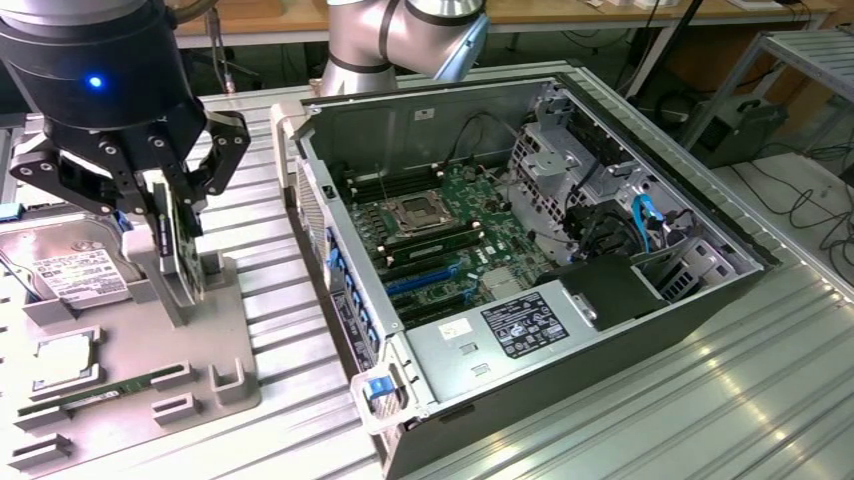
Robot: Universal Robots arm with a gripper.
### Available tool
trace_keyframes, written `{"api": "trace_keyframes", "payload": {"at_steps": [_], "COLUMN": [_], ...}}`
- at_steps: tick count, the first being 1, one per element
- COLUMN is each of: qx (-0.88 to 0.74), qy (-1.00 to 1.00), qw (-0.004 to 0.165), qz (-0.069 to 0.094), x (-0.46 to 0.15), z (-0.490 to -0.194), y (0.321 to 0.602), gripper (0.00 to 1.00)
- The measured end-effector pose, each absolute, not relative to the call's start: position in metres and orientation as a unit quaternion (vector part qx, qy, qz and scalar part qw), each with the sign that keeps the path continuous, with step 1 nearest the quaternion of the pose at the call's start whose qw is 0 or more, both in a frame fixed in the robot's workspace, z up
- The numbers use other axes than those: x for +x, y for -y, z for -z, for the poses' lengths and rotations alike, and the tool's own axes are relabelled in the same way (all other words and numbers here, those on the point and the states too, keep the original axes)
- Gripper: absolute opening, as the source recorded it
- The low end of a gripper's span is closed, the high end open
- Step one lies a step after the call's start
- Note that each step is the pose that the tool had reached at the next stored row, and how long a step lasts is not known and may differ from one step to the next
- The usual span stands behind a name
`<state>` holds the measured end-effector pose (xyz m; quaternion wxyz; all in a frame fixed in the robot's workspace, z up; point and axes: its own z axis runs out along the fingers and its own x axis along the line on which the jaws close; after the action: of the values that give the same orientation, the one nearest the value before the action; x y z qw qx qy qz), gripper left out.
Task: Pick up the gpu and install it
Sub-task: 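Pick up the gpu and move the gpu toward the slot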
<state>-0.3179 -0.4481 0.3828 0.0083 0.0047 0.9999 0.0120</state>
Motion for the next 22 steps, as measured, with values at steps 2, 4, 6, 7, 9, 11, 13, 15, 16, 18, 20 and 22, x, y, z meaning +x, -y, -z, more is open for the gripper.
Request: {"api": "trace_keyframes", "payload": {"at_steps": [2,4,6,7,9,11,13,15,16,18,20,22], "qx": [0.005,0.005,0.005,0.005,0.005,0.005,0.005,0.005,0.005,0.005,0.005,0.005], "qy": [-1.0,-1.0,-1.0,-1.0,-1.0,-1.0,-1.0,-1.0,-1.0,-1.0,-1.0,-1.0], "qw": [0.008,0.008,0.008,0.008,0.008,0.008,0.008,0.008,0.008,0.008,0.008,0.008], "qz": [-0.012,-0.012,-0.012,-0.012,-0.012,-0.012,-0.012,-0.012,-0.012,-0.012,-0.012,-0.012], "x": [-0.318,-0.318,-0.318,-0.318,-0.318,-0.318,-0.318,-0.318,-0.318,-0.318,-0.318,-0.318], "z": [-0.384,-0.385,-0.387,-0.388,-0.39,-0.392,-0.394,-0.395,-0.395,-0.397,-0.399,-0.4], "y": [0.448,0.448,0.448,0.448,0.449,0.449,0.449,0.449,0.449,0.449,0.449,0.449], "gripper": [0.28,0.28,0.28,0.28,0.28,0.28,0.28,0.28,0.28,0.28,0.28,0.28]}}
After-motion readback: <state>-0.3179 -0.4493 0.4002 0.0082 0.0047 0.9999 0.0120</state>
